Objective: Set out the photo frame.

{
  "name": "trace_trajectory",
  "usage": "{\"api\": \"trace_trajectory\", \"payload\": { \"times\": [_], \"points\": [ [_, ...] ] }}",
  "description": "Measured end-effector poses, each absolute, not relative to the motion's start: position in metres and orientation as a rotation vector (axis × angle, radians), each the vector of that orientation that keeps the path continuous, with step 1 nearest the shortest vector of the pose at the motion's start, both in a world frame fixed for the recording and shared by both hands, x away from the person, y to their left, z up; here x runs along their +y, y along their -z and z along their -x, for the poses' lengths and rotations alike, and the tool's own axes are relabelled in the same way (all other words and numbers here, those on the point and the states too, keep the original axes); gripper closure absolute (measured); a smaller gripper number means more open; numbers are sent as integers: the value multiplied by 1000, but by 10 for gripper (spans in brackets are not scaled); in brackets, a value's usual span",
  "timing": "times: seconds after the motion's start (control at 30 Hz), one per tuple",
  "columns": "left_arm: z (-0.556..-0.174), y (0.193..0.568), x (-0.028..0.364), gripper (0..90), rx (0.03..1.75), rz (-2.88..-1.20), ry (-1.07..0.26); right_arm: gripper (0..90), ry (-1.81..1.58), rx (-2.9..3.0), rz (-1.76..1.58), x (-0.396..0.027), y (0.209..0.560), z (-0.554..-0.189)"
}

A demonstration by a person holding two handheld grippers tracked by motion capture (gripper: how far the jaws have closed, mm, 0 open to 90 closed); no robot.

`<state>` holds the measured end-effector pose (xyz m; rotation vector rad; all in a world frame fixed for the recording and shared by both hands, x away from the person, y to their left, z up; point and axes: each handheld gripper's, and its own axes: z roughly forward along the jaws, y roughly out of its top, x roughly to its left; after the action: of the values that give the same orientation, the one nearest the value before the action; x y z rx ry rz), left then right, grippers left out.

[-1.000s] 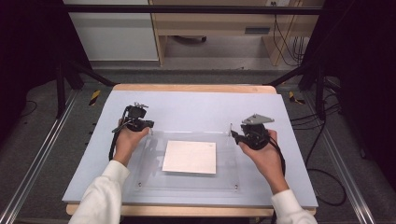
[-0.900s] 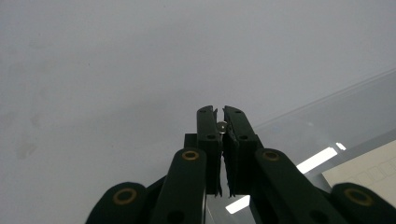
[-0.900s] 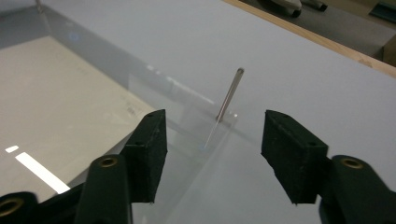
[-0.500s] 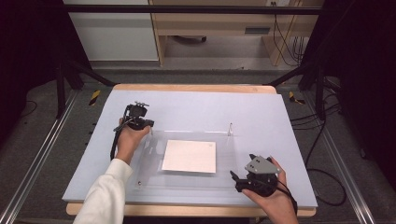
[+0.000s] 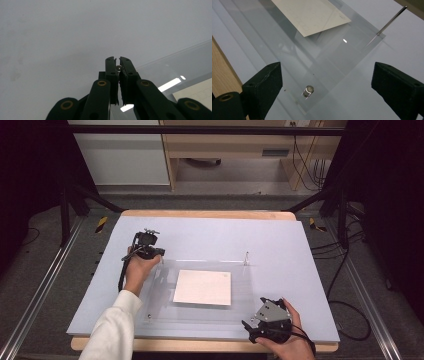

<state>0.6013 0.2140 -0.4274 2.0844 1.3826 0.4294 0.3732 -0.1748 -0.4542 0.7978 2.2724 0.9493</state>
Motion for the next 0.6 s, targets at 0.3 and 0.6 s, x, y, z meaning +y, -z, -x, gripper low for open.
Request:
{"api": "trace_trajectory", "payload": {
  "times": [0.3, 0.6],
  "points": [
    [-603, 427, 215, 852, 1387, -2089, -426, 110, -897, 2306, -764, -174, 462, -368],
    [-605, 427, 214, 852, 1394, -2091, -414, 159, -851, 2328, -734, -175, 467, -367]
  ]
}}
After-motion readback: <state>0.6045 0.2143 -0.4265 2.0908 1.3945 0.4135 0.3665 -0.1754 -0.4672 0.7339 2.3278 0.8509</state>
